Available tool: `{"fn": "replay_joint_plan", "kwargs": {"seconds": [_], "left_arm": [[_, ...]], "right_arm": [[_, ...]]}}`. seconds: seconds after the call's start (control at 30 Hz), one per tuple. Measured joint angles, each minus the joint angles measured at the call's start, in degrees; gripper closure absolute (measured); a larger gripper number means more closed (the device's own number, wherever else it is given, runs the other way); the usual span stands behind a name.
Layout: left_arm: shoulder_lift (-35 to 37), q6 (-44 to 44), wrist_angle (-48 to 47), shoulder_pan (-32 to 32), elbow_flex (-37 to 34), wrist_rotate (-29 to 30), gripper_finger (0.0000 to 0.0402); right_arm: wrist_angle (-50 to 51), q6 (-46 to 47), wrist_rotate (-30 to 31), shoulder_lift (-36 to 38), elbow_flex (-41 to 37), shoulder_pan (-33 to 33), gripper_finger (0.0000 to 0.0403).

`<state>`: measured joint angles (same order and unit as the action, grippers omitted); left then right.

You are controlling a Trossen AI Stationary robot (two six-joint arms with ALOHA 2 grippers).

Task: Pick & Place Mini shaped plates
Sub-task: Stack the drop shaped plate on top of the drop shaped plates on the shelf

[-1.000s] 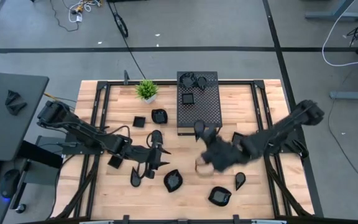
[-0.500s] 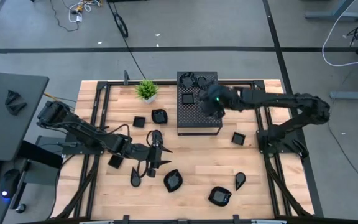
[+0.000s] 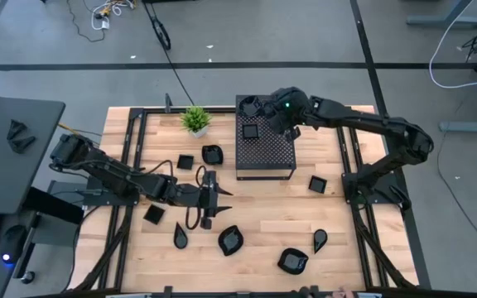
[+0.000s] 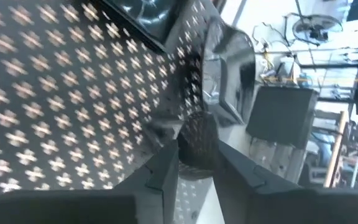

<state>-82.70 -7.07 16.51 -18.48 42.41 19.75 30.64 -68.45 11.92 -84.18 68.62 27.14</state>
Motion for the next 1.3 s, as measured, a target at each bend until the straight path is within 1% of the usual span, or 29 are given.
{"fn": "replay_joint_plan", "kwargs": {"seconds": [0.33,0.77,0.87,0.97,1.13,1.3], "left_arm": [[0.0,0.13,0.58,-0.06,0.0,-0.02,0.0209],[0.0,0.02,0.92,-0.06,0.0,-0.02,0.0209],[-0.01,0.04,0.9,-0.06,0.0,-0.02,0.0209],[0.0,0.02,0.9,-0.06,0.0,-0.02,0.0209],[0.0,-0.02,0.9,-0.06,0.0,-0.02,0.0209],[0.0,-0.04,0.87,-0.06,0.0,-0.02,0.0209]], "right_arm": [[-0.65,-0.7,0.0,0.0,0.0,1.37,0.0304],[-0.55,10.32,-0.57,0.0,0.0,1.35,0.0299],[-0.4,12.0,-1.99,0.0,0.0,1.72,0.0283],[0.04,13.18,-3.71,0.0,0.0,2.27,0.0255],[-0.07,15.19,-4.17,0.0,0.0,3.54,0.0209],[-0.07,17.51,-9.66,0.0,0.0,5.33,0.0191]]}}
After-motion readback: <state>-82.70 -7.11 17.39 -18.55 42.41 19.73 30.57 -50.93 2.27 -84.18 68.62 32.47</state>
